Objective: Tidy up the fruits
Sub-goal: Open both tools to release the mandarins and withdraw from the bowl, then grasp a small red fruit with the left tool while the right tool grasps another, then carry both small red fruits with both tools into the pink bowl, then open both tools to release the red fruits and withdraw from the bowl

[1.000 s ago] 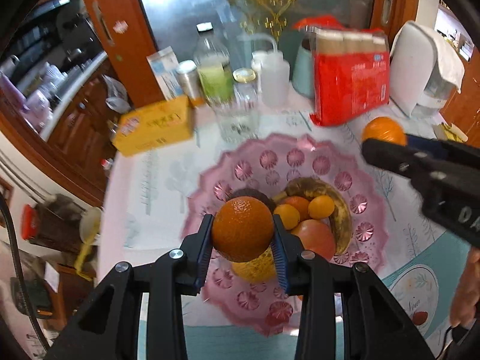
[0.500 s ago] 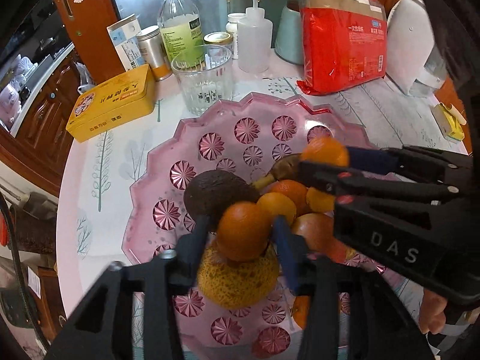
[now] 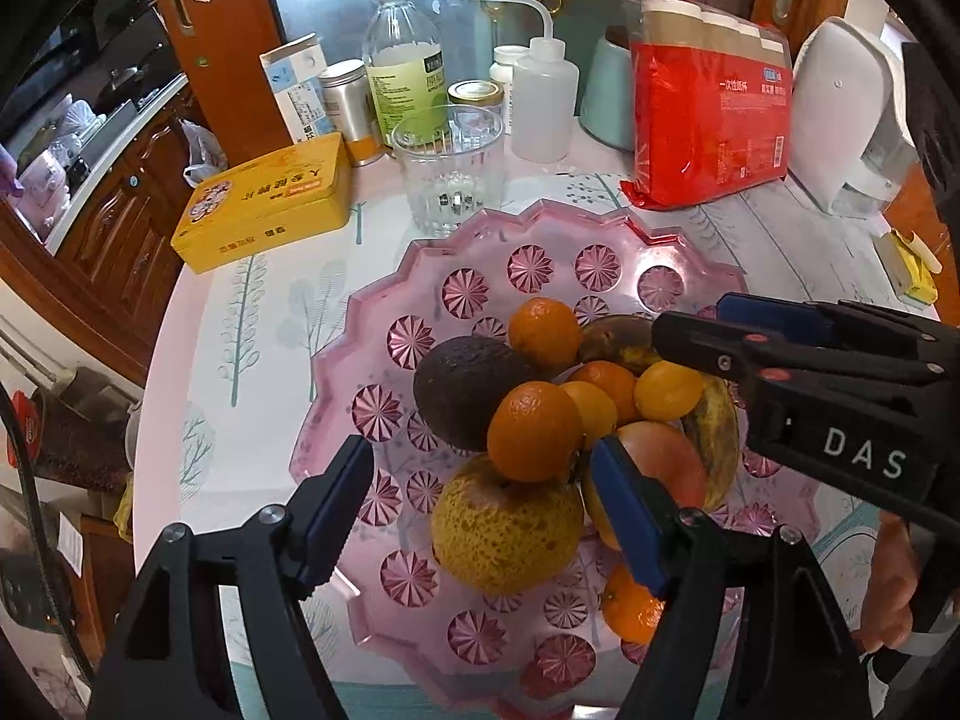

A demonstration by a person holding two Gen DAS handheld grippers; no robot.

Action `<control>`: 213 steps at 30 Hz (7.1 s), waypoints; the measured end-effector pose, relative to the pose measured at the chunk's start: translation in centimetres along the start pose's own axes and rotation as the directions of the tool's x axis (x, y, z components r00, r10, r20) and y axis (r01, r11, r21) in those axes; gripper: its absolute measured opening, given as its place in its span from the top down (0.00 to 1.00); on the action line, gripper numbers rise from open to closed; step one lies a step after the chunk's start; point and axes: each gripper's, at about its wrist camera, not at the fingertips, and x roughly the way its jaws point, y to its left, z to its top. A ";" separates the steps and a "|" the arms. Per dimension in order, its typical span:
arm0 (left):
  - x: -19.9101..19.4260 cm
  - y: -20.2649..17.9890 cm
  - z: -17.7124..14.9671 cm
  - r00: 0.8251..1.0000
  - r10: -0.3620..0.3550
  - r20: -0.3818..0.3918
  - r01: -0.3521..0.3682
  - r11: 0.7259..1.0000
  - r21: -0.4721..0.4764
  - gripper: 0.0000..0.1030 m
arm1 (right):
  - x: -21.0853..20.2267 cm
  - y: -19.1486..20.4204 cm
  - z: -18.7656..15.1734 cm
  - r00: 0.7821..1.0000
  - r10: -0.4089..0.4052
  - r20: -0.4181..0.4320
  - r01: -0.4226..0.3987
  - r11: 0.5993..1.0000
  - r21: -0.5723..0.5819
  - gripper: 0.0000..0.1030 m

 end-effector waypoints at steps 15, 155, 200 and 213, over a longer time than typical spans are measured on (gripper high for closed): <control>-4.7 -1.1 -1.0 0.999 0.006 0.037 -0.006 1.000 -0.004 0.18 | -4.2 0.8 -1.2 0.999 0.001 0.050 0.000 1.000 -0.014 0.55; -10.6 -3.8 -18.7 0.999 0.010 0.031 -0.004 0.981 -0.193 0.69 | -12.9 0.9 -21.2 0.999 -0.024 0.022 0.026 0.998 -0.062 0.69; -1.7 -2.9 -3.6 0.998 -0.001 -0.066 -0.002 0.999 -0.042 0.64 | -3.5 -0.1 -3.3 0.995 -0.080 -0.067 0.078 0.996 -0.030 0.68; -3.2 -3.5 -4.0 1.000 0.021 -0.024 -0.021 0.999 -0.026 0.13 | -4.0 -0.2 -3.6 0.996 -0.050 -0.073 0.050 0.999 0.000 0.47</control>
